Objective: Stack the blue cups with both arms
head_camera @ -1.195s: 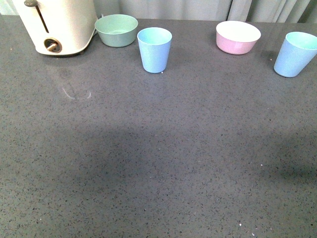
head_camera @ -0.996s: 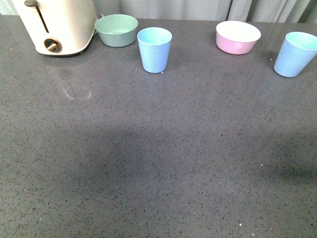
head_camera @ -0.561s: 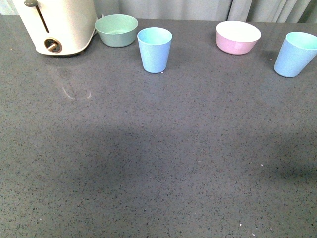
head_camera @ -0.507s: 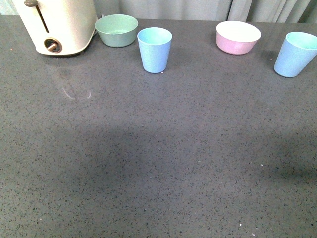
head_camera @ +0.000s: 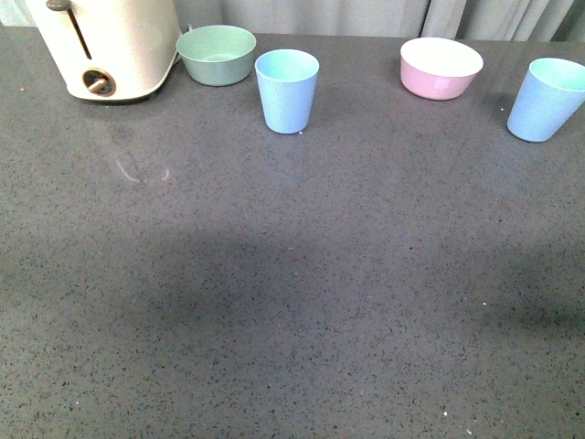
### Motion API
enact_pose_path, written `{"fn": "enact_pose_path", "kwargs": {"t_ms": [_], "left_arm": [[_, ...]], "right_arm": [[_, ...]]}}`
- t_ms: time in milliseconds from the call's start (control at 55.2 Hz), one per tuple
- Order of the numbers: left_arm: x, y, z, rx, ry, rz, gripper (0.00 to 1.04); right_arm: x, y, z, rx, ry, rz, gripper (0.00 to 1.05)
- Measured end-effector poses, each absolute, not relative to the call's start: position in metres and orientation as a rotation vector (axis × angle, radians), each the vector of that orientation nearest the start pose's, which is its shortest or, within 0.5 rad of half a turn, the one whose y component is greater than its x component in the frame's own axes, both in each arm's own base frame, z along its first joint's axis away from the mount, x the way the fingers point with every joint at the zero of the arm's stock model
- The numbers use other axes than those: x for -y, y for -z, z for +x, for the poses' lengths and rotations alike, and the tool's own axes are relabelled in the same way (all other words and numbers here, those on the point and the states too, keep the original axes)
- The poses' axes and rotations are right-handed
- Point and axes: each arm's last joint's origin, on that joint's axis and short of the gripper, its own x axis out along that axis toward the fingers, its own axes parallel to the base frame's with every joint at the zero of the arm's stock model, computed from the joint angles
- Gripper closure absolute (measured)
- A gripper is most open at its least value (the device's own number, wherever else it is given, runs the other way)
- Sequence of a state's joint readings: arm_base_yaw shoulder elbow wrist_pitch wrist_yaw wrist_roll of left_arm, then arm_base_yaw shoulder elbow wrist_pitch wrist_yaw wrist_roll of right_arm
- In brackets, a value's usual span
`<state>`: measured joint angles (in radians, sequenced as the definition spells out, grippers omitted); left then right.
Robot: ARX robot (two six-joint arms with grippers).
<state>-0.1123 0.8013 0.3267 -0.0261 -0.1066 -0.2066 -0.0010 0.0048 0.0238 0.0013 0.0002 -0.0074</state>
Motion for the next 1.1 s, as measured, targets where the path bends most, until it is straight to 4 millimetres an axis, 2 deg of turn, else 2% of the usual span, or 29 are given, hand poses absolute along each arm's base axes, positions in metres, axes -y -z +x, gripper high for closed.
{"fn": "enact_pose_path", "kwargs": {"t_ms": [145, 272, 380, 525, 597, 797, 1104], "left_arm": [[0.036, -0.192, 0.235, -0.556, 0.006, -0.166, 0.09], [0.050, -0.188, 0.279, -0.627, 0.014, -0.167, 0.09], [0.071, -0.191, 0.333, -0.696, 0.052, -0.205, 0.09], [0.102, -0.198, 0.382, -0.737, 0.078, -0.228, 0.09], [0.124, -0.195, 0.398, -0.755, 0.107, -0.214, 0.09], [0.168, -0.186, 0.426, -0.800, 0.142, -0.183, 0.09], [0.188, -0.175, 0.454, -0.850, 0.123, -0.192, 0.09]], "right_arm": [[0.000, -0.171, 0.096, 0.020, 0.001, -0.007, 0.09], [0.000, -0.171, 0.096, 0.020, 0.001, -0.007, 0.09], [0.000, -0.171, 0.096, 0.020, 0.001, -0.007, 0.09], [0.000, -0.171, 0.097, 0.020, 0.001, -0.007, 0.09], [0.000, -0.171, 0.096, 0.020, 0.001, -0.007, 0.09], [0.000, -0.171, 0.097, 0.020, 0.001, -0.007, 0.09], [0.000, -0.171, 0.097, 0.020, 0.001, -0.007, 0.09]]}}
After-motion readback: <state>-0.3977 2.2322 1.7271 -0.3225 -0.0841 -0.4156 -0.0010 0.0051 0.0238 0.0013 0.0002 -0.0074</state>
